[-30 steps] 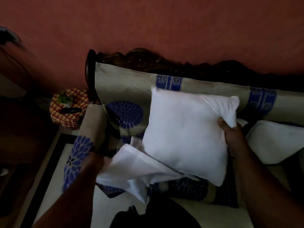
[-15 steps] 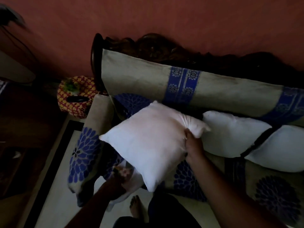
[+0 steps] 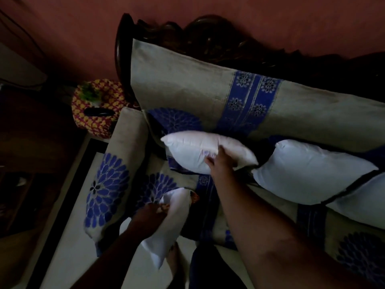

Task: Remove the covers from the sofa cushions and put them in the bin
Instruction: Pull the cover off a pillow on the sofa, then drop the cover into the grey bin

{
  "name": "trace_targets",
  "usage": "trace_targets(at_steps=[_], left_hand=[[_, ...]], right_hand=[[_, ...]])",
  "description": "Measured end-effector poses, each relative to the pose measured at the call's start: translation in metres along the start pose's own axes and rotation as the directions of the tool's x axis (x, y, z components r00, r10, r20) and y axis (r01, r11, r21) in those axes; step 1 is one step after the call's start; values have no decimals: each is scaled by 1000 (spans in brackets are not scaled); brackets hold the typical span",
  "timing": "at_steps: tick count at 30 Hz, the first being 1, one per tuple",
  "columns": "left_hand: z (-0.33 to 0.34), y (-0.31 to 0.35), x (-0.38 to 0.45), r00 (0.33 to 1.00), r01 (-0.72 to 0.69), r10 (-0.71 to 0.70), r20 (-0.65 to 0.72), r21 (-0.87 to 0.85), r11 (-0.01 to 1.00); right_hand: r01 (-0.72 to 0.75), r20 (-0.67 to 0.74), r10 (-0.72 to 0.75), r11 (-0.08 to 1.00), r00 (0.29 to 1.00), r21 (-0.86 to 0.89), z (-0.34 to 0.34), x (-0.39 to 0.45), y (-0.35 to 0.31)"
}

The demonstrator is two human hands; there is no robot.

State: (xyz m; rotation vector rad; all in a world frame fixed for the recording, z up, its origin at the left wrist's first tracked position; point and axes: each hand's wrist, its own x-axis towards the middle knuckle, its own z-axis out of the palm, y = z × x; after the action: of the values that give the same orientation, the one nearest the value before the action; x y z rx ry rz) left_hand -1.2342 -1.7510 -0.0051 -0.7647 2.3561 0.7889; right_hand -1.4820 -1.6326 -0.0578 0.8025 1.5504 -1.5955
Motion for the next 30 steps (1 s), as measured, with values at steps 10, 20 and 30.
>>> trace_targets(at_steps=[10, 20, 30], left_hand=[[-34, 25, 44, 990, 141, -140, 23, -291, 946], [-60, 35, -25, 966, -181, 40, -257, -553, 813], [-31, 140, -166, 671, -728, 740, -43, -224, 647]], right_hand=[[406, 534, -21, 675, 845, -616, -20, -34, 54], [643, 407, -509, 485, 758, -593, -82, -153, 95], [742, 32, -819, 502, 573, -444, -215, -388, 133]])
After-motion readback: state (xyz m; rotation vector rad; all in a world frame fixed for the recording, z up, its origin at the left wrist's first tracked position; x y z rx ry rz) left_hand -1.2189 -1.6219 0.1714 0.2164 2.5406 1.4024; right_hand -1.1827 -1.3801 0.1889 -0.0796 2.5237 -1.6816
